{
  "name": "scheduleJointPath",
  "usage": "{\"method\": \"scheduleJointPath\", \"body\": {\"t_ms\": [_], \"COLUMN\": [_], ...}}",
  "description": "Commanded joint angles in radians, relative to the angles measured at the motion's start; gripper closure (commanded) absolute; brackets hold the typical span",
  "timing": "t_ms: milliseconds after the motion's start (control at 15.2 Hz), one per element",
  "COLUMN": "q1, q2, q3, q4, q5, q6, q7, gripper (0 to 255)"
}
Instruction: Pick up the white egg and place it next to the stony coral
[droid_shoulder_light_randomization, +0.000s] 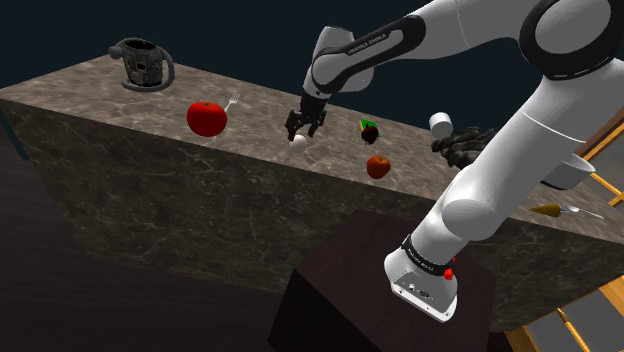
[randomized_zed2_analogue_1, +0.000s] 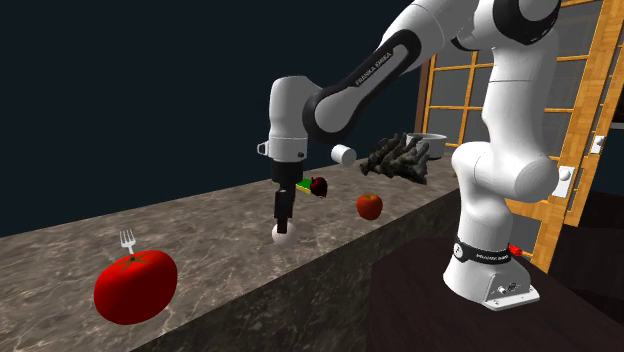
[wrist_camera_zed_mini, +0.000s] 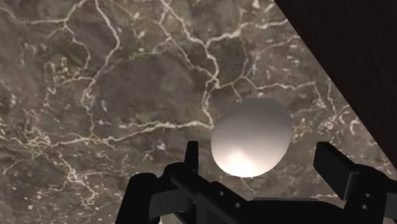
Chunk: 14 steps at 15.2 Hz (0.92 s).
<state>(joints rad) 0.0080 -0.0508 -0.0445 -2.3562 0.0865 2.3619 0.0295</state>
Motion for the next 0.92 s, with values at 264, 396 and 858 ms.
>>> {"method": "scheduleJointPath", "body": {"t_ms": [264, 396, 858], "q1": [0.002, 0.002, 0.002], "q2": [0.027, 0.027, 0.027], "q3": [0.001, 0.001, 0.001], "q4": [-0.009, -0.009, -0.009], "q5": [0.005, 0.005, 0.005], "q6": [0.036, 0.036, 0.036], "q7": [-0.002, -0.002, -0.003], "gripper": [0, 0, 255]}}
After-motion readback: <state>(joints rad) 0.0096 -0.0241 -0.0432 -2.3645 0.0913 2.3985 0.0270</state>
